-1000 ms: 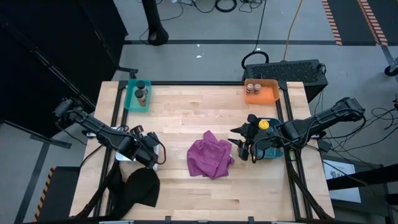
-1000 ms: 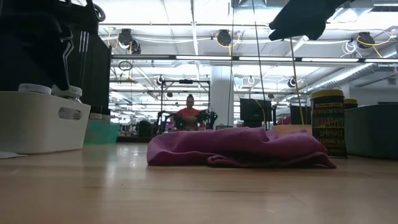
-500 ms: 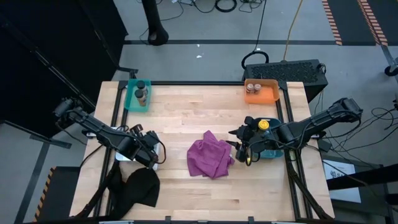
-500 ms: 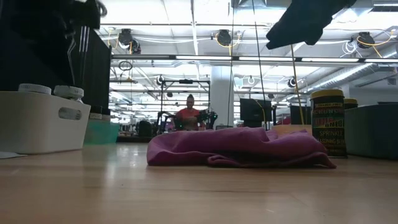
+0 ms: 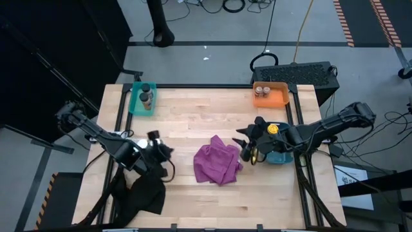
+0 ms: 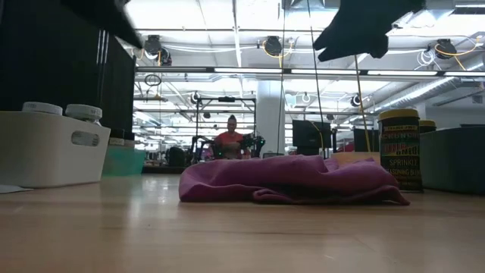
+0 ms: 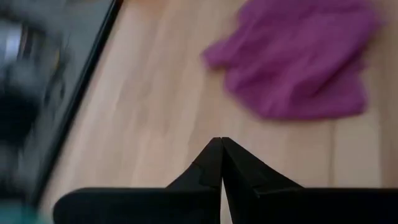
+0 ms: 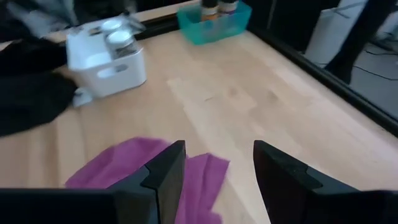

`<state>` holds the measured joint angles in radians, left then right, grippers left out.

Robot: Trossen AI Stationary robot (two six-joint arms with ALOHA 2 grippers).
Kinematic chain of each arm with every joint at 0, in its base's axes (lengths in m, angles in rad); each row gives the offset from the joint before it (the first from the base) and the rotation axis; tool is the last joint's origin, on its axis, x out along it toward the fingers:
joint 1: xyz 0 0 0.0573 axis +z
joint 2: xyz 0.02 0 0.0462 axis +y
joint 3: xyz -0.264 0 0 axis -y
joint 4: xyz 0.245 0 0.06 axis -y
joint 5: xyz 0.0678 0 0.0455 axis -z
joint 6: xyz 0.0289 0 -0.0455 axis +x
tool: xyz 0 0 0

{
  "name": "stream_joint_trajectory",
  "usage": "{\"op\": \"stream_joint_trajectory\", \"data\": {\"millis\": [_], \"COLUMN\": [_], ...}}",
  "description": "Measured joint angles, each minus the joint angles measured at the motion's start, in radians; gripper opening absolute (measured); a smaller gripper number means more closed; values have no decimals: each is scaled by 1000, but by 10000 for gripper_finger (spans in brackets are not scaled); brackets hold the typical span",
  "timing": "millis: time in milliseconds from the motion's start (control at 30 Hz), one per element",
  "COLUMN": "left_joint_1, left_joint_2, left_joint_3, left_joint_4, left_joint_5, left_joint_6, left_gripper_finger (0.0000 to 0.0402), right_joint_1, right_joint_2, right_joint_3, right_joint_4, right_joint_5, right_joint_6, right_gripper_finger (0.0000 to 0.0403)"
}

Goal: Sort spices by type
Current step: Put the yellow seasoning bottle into the blue bin

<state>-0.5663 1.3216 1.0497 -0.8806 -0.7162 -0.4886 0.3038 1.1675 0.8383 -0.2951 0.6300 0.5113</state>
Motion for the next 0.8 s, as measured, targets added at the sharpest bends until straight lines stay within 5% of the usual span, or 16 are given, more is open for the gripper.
{"op": "stream_joint_trajectory", "data": {"millis": [133,233,533,800], "left_joint_1": [37,116,366,480], "left_joint_2": [0,-4,-69,-113], "left_joint_3": [-66,-101,-112,-186], "left_joint_4": [306,424,476,727], "left_joint_5": [203,318,429,518], "left_joint_6": [487,682,787,813], "left_gripper_finger": [11,11,11,11], "right_joint_1": [-75,-142,-320,-430], "right_joint_2": [3,9,8,8], "right_joint_3": [0,0,65,198], "right_joint_4": [44,59,-51,-370], "right_joint_5": [-2,-9,-56,-78], "right_joint_6": [-6,-38,-68,28], "right_gripper_finger": [171,171,171,171]}}
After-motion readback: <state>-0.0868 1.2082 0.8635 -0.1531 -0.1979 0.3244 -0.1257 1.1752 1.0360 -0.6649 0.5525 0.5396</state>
